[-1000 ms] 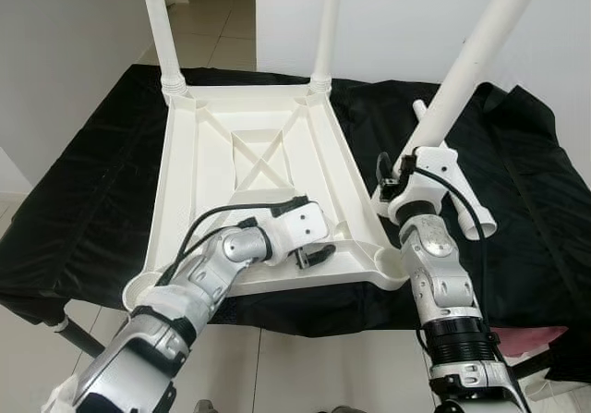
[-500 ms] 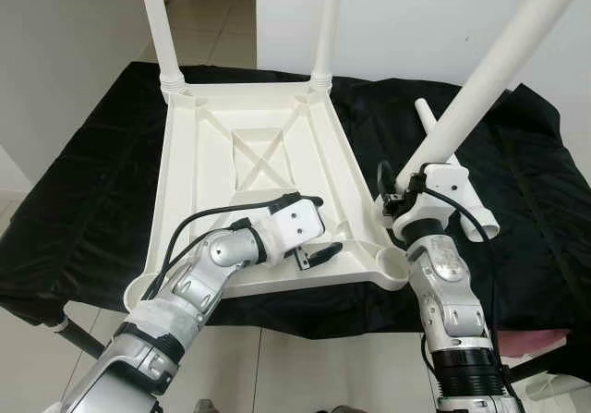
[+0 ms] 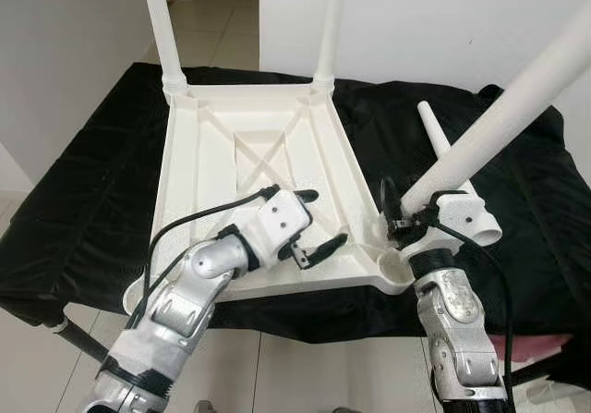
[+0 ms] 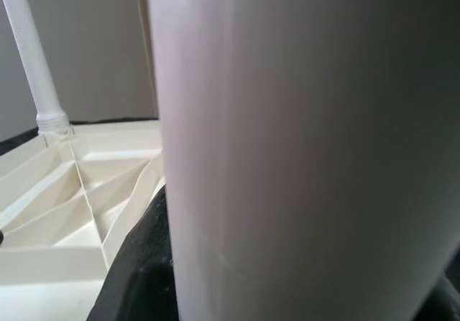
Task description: Building children table
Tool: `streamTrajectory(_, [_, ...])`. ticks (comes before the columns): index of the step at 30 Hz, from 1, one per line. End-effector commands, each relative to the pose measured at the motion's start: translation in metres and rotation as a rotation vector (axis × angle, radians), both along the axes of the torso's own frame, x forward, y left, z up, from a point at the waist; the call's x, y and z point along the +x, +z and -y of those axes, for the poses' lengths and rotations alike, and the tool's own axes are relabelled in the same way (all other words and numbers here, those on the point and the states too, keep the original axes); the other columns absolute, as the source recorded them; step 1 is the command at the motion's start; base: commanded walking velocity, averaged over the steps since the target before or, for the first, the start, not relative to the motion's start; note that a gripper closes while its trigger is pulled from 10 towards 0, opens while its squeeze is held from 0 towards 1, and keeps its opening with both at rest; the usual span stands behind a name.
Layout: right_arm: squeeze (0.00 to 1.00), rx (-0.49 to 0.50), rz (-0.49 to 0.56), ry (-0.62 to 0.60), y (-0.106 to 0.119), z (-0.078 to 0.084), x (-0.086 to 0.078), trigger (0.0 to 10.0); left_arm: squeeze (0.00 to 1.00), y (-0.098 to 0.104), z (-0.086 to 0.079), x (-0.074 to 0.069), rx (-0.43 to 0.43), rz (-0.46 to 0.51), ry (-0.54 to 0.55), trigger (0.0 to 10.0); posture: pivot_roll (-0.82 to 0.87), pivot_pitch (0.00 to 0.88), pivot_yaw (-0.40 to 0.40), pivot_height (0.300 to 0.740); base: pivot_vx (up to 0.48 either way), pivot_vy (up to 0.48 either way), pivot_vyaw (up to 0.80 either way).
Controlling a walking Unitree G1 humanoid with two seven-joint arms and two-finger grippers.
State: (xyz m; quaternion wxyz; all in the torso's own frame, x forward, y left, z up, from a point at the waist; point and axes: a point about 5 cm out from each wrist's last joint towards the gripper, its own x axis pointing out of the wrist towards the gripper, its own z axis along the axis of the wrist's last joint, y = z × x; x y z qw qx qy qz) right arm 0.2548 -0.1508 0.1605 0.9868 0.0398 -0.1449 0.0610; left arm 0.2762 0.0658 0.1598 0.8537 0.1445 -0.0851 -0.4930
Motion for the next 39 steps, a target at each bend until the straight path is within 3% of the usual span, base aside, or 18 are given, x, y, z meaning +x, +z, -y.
streamTrajectory(1, [0.0,0.002,0.003,0.016,0.0,-0.001,-0.005,10.0,0.0,0.0,-0.005,-0.002,0.002,-0.02,0.024,10.0,0.0,0.014,-0.053,0.74,0.0,0.0,0.0])
streamTrajectory(8, [0.0,-0.017,-0.077,0.021,-0.016,0.002,-0.011,10.0,0.0,0.001,-0.013,-0.011,0.007,-0.069,-0.005,10.0,0.0,0.03,-0.055,0.74,0.0,0.0,0.0])
streamTrajectory(20, [0.0,-0.018,-0.207,-0.007,-0.048,0.014,-0.02,10.0,0.0,0.007,-0.018,-0.007,0.025,-0.06,0.031,10.0,0.01,0.03,-0.051,0.74,0.0,0.0,0.0])
streamTrajectory(29, [0.0,-0.121,-0.209,0.027,-0.054,0.017,-0.017,10.0,0.0,0.011,-0.02,-0.004,0.034,-0.056,0.038,10.0,0.01,0.032,-0.042,0.74,0.0,0.0,0.0])
streamTrajectory(32, [0.0,-0.18,-0.209,0.052,-0.057,0.022,-0.018,10.0,0.0,0.015,-0.021,-0.001,0.023,-0.045,0.054,10.0,0.01,0.033,-0.041,0.74,0.0,0.0,0.0])
streamTrajectory(33, [0.0,-0.243,-0.201,0.088,-0.058,0.024,-0.018,10.0,0.0,0.017,-0.021,0.001,0.022,-0.043,0.057,10.0,0.0,0.033,-0.038,0.74,0.0,0.0,0.0])
streamTrajectory(39, [0.0,-0.267,-0.206,0.165,-0.061,0.022,-0.021,10.0,0.0,0.019,-0.021,0.002,0.027,-0.035,0.056,10.0,0.0,0.032,-0.035,0.74,0.0,0.0,0.0])
